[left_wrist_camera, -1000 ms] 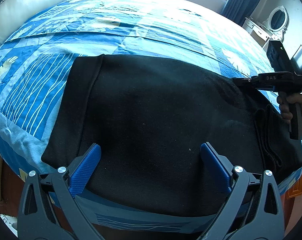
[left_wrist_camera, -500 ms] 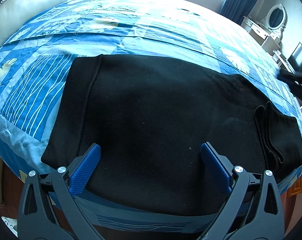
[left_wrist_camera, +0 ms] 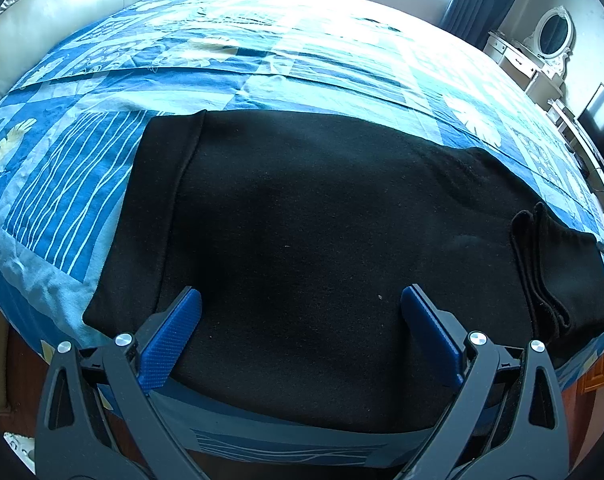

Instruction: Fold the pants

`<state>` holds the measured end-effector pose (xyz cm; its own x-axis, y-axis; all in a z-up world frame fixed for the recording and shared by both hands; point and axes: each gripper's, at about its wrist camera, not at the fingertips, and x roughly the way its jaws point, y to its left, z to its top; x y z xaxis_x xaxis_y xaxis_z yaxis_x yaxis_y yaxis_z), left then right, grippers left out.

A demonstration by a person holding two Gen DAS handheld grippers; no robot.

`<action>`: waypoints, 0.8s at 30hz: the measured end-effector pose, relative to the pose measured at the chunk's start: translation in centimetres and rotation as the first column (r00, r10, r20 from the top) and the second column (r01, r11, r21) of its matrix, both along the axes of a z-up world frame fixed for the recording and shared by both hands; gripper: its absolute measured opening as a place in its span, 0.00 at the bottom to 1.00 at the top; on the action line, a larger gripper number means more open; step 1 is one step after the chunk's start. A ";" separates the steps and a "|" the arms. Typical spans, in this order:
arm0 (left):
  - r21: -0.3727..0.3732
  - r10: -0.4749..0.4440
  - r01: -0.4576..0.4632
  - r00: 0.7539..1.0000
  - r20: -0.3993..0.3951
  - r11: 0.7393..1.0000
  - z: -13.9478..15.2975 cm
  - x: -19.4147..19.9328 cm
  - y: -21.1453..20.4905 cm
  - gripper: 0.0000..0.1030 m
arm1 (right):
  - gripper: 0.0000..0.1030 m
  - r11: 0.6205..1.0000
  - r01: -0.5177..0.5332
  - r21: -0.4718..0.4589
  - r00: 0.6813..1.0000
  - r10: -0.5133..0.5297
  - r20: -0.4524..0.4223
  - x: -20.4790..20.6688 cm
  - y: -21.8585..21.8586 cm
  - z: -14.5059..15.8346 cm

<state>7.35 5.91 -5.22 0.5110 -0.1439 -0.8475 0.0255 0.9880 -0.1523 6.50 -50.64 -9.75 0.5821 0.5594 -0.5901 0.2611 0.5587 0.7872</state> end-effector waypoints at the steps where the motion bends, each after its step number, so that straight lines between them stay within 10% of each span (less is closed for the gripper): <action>1: 0.001 0.000 0.000 1.000 0.001 1.000 0.0 0.0 0.0 0.97 | 0.30 1.000 -0.003 -0.002 1.000 0.003 -0.007 0.2 0.2 -0.5; 22: 0.012 -0.005 0.005 1.000 0.008 1.000 0.0 -0.1 -0.1 0.97 | 0.37 0.986 -0.034 0.165 0.999 0.032 0.018 -8.8 0.4 -1.7; 24: 0.013 -0.005 0.005 1.000 0.008 1.000 0.0 -0.1 -0.1 0.97 | 0.25 0.995 -0.035 0.093 0.999 0.035 -0.005 -8.7 0.8 -2.0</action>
<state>7.29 5.83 -5.23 0.5174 -0.1358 -0.8449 0.0318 0.9897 -0.1396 -2.20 -49.85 -11.71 0.5572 0.6318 -0.5388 0.2482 0.4926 0.8341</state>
